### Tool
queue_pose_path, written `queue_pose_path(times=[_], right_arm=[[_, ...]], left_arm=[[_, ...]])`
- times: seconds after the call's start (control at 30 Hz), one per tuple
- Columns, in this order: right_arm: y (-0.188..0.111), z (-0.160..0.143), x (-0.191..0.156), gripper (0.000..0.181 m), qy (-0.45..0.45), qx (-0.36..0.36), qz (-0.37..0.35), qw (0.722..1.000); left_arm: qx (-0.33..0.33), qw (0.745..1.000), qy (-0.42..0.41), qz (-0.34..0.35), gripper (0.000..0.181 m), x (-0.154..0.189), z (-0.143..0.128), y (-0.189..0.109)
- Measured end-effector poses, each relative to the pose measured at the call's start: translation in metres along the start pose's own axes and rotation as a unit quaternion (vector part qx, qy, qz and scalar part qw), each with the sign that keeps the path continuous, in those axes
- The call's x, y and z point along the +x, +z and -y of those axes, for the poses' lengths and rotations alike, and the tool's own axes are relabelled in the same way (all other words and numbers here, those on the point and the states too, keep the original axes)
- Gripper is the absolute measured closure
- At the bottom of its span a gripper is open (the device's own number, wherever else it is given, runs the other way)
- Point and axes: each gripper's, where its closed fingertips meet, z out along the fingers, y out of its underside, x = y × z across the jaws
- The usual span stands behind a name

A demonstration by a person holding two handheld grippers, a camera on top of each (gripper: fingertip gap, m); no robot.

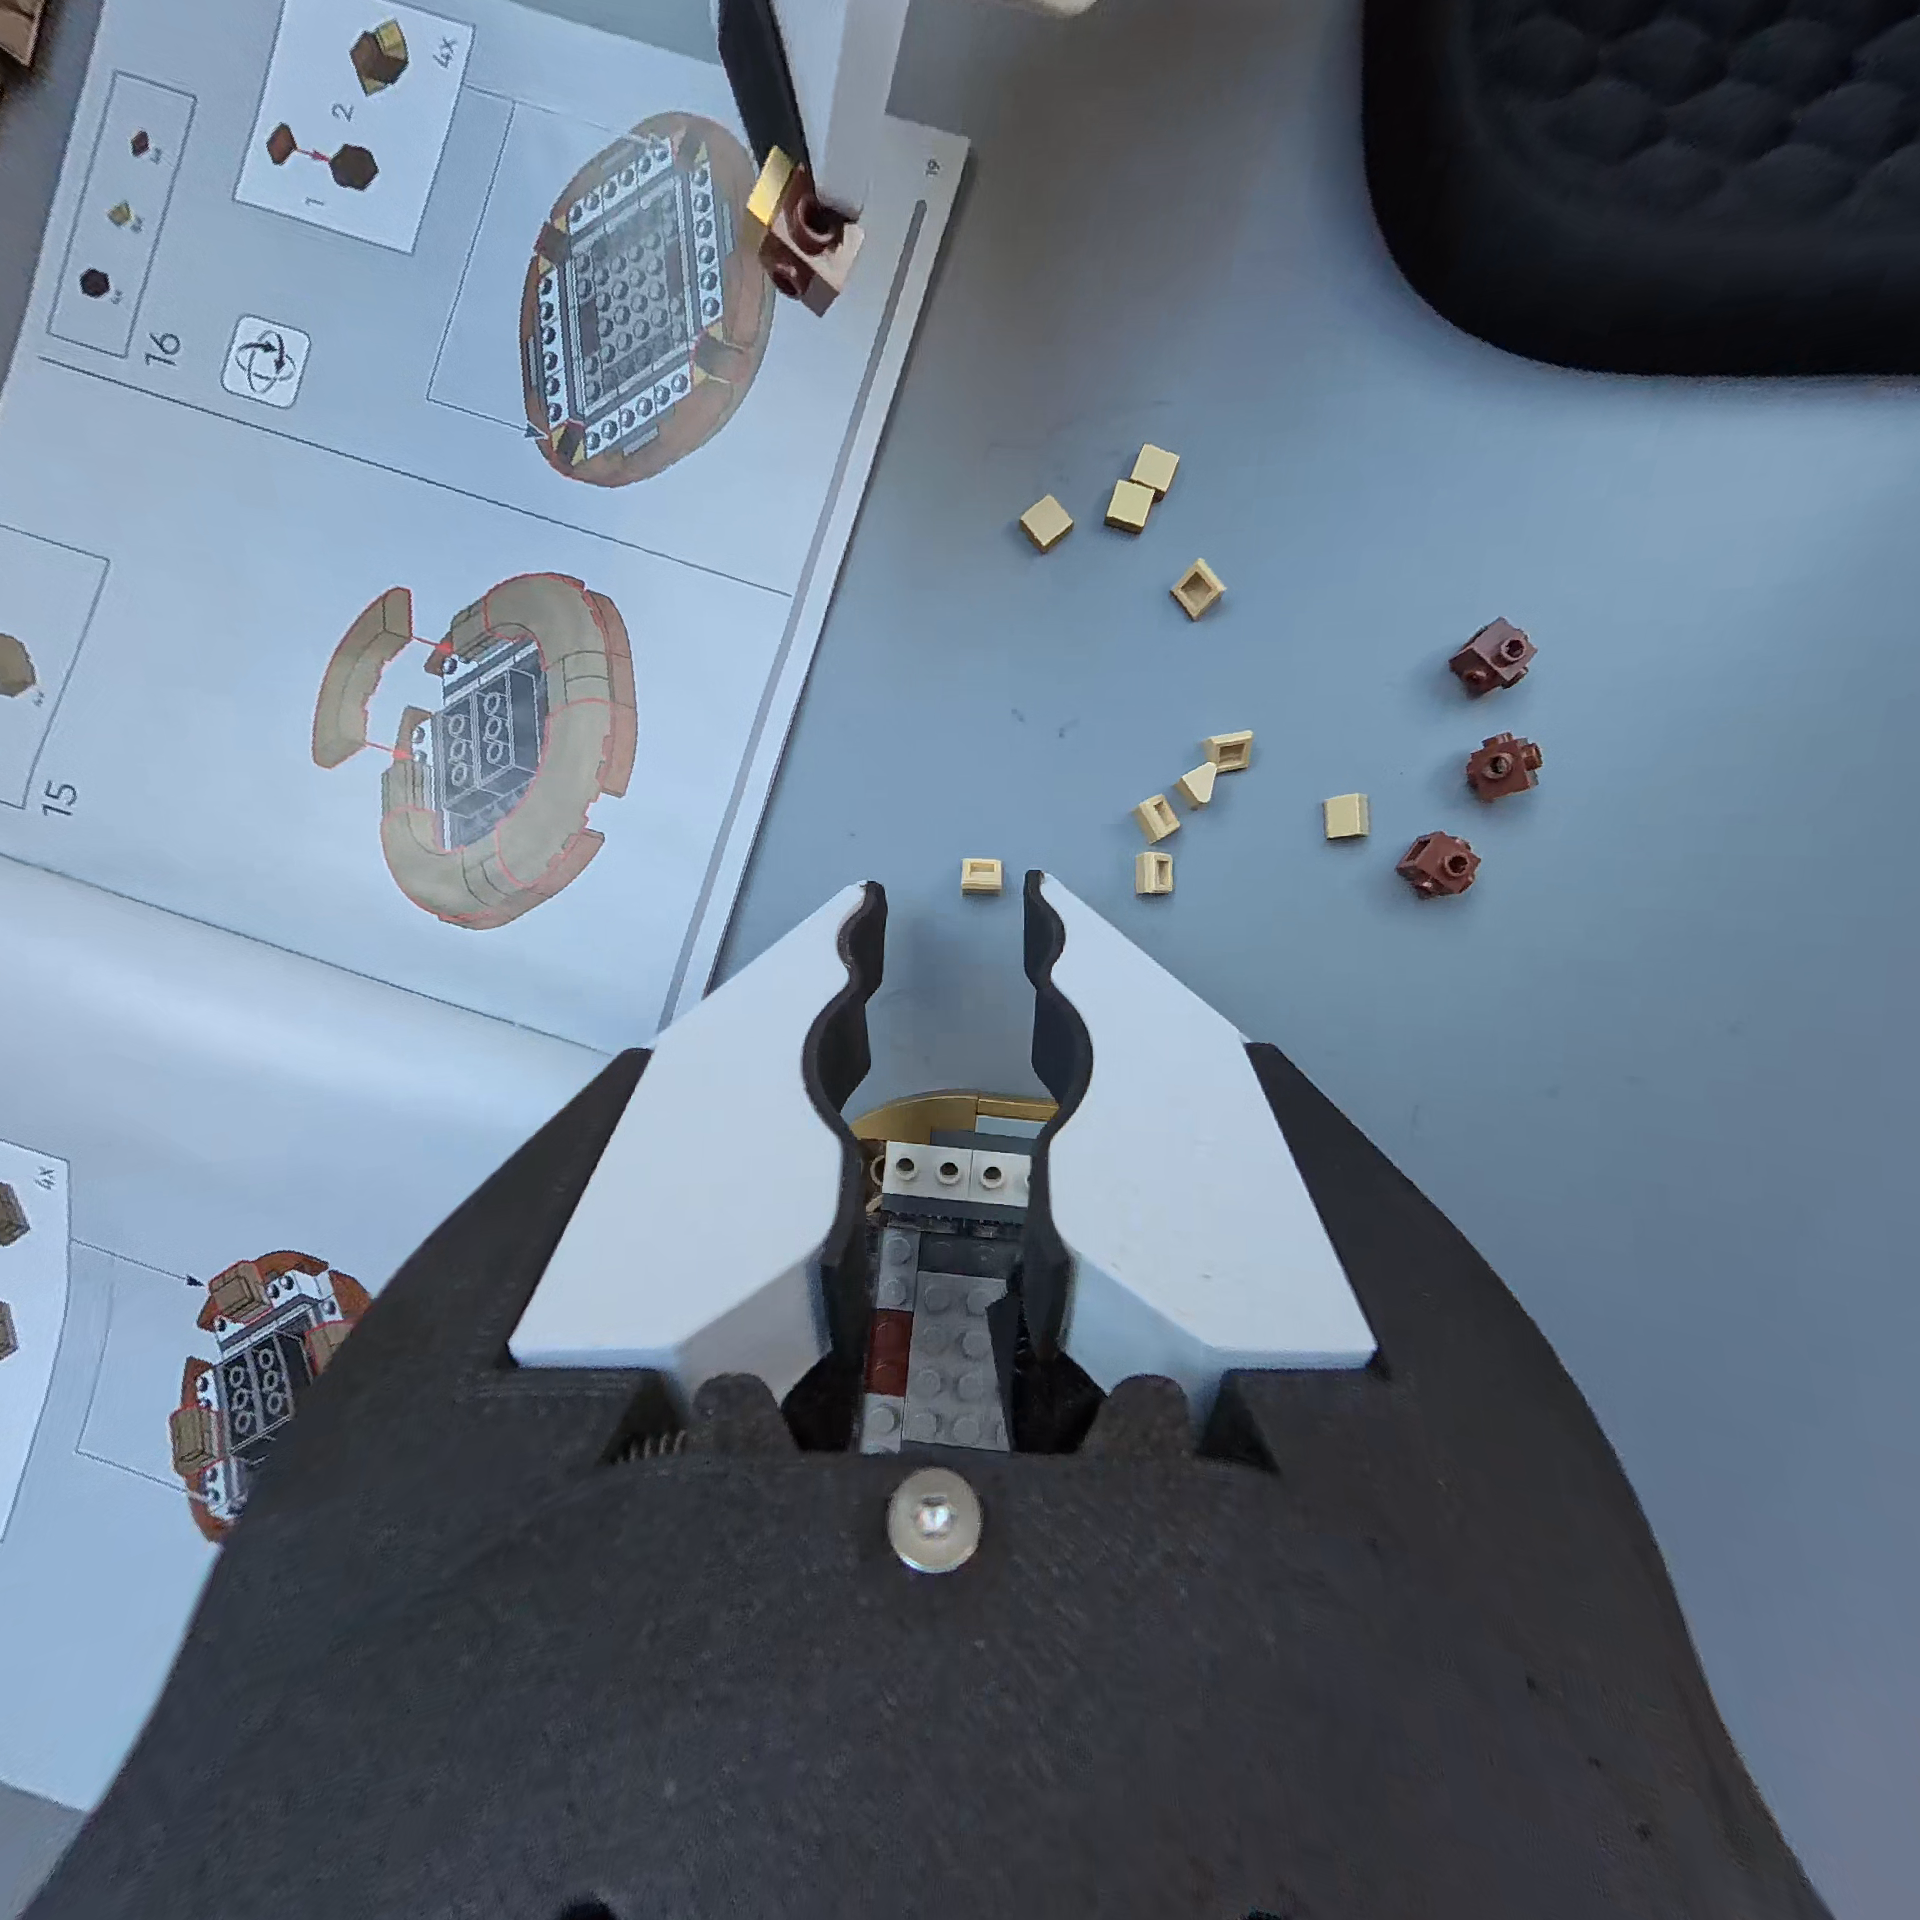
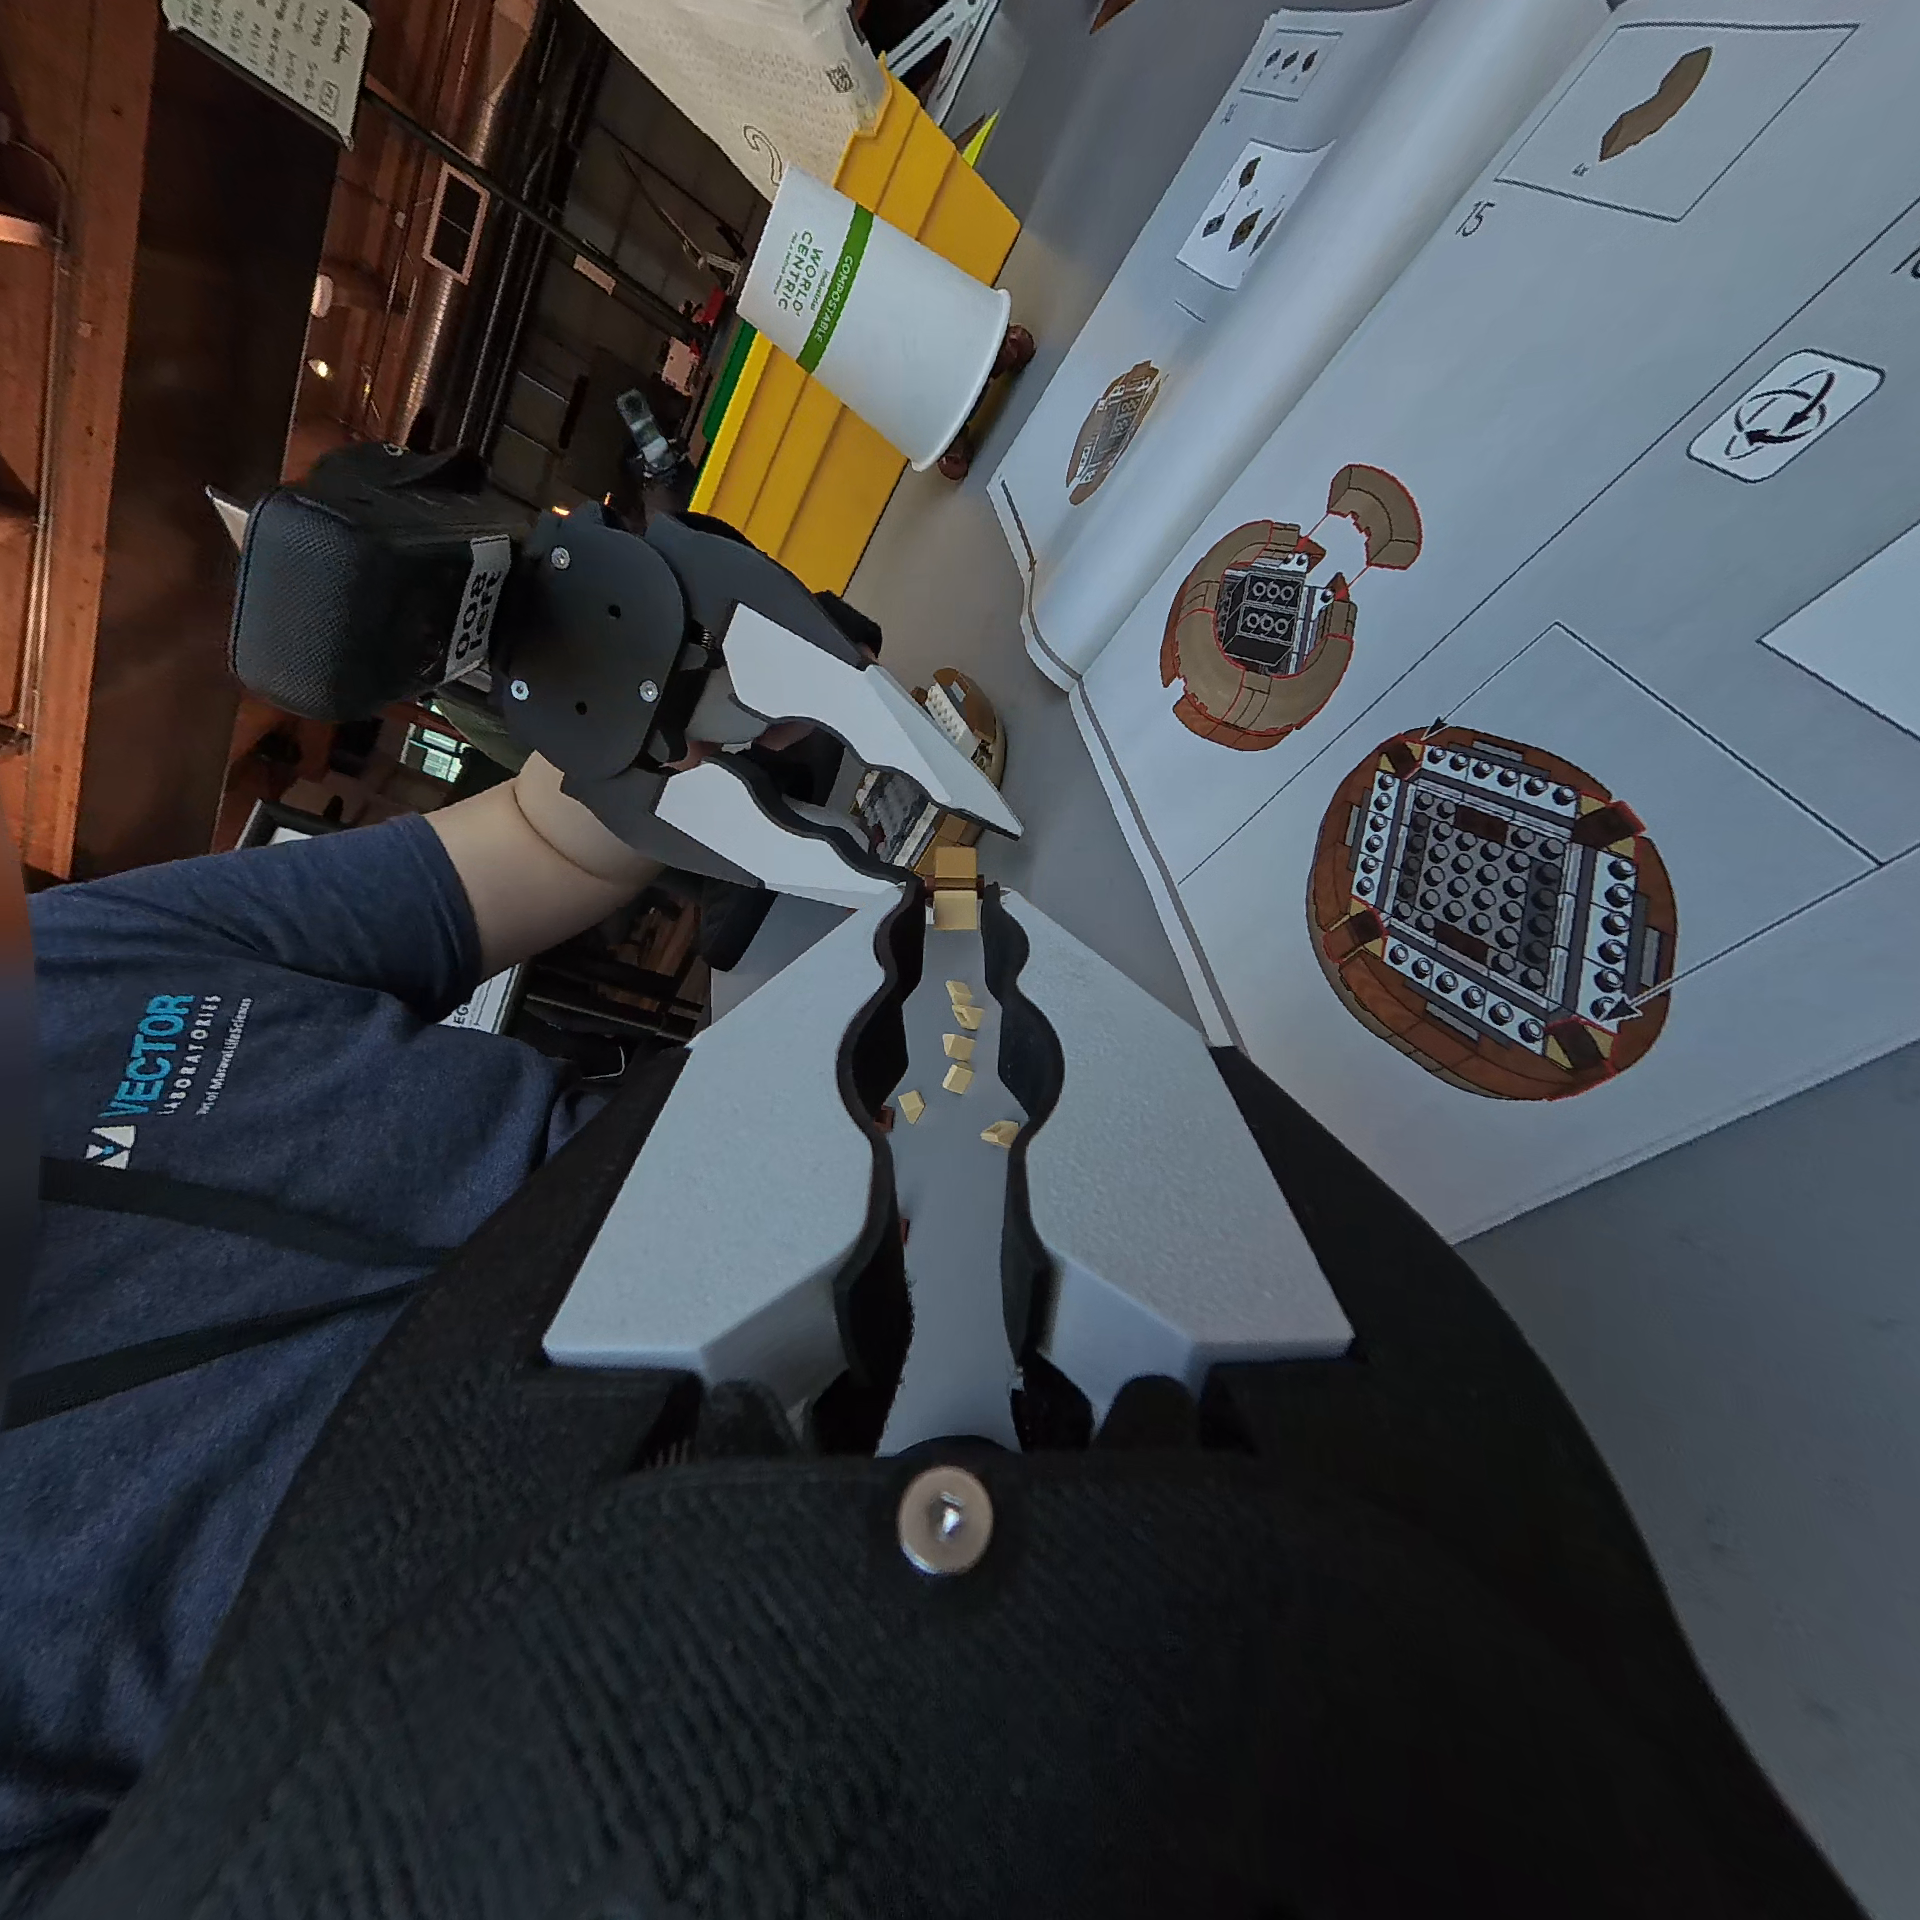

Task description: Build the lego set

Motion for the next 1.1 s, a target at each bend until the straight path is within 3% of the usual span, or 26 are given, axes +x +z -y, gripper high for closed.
queue_pose_path(times=[0.03, 0.7, 0.83, 0.97, 1.1], right_arm=[[0.000, 0.000, 0.000, 0.171, 0.000, 0.000, 0.000, 1.000], [0.006, -0.005, 0.003, 0.171, 0.004, -0.015, 0.000, 1.000], [0.017, -0.007, -0.005, 0.172, 0.002, -0.023, 0.013, 1.000], [0.033, -0.012, -0.016, 0.171, -0.015, -0.045, 0.019, 0.999], [0.038, -0.004, -0.030, 0.172, -0.016, -0.021, 0.043, 0.999]], left_arm=[[-0.002, 1.000, -0.003, -0.003, 0.158, 0.002, -0.001, 0.002], [-0.001, 1.000, 0.028, 0.000, 0.175, 0.004, -0.004, 0.009], [-0.016, 0.995, 0.080, 0.061, 0.175, -0.010, -0.005, 0.002], [0.060, 0.988, 0.102, 0.102, 0.175, -0.014, 0.021, -0.019], [0.130, 0.976, 0.102, 0.143, 0.175, -0.019, 0.041, -0.042]])
